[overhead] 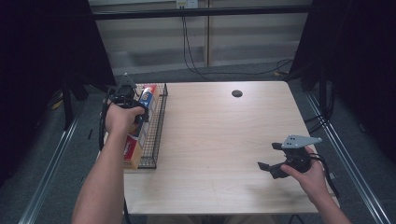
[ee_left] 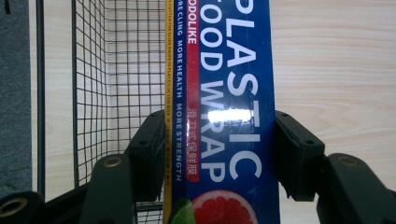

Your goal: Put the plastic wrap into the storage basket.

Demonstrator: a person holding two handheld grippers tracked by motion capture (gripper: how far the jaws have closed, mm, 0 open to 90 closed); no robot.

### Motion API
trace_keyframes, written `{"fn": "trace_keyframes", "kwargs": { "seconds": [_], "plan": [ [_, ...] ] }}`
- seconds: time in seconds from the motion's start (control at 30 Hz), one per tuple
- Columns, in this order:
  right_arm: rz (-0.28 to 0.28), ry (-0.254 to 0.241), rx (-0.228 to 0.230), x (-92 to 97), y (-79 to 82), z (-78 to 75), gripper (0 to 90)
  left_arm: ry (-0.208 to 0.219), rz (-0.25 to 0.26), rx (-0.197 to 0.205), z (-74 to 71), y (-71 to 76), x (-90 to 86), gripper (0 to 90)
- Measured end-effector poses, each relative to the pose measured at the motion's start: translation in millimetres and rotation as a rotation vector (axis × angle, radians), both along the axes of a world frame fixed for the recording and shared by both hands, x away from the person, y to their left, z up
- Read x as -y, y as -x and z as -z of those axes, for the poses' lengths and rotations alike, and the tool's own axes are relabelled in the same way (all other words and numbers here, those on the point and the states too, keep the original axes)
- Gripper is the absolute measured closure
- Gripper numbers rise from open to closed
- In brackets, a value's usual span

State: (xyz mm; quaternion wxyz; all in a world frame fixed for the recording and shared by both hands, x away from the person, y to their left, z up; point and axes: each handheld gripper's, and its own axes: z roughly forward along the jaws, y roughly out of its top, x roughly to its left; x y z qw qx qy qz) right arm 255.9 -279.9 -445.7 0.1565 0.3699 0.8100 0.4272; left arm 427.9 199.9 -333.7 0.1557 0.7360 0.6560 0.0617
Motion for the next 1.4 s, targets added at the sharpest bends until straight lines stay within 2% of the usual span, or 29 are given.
{"fn": "trace_keyframes", "kwargs": {
  "seconds": [0.9, 1.03, 1.1, 1.4],
  "plan": [
    [0.002, 0.001, -0.002, 0.1, 0.0, 0.5, 5.1, -0.004, -0.048, -0.023, 24.8, -2.6, -17.2, 43.1],
    [0.004, 0.000, -0.003, 0.4, 0.0, 0.3, 5.1, -0.019, -0.039, -0.024, 28.7, -3.7, -19.8, 43.1],
    [0.005, -0.001, -0.003, 0.5, -0.1, 0.4, 5.1, -0.009, -0.053, -0.026, 30.9, -3.7, -18.8, 43.1],
    [0.002, 0.002, -0.001, 0.8, -0.2, 0.7, 5.1, -0.006, -0.054, -0.036, 39.6, -6.0, -17.6, 43.0]
  ]
}}
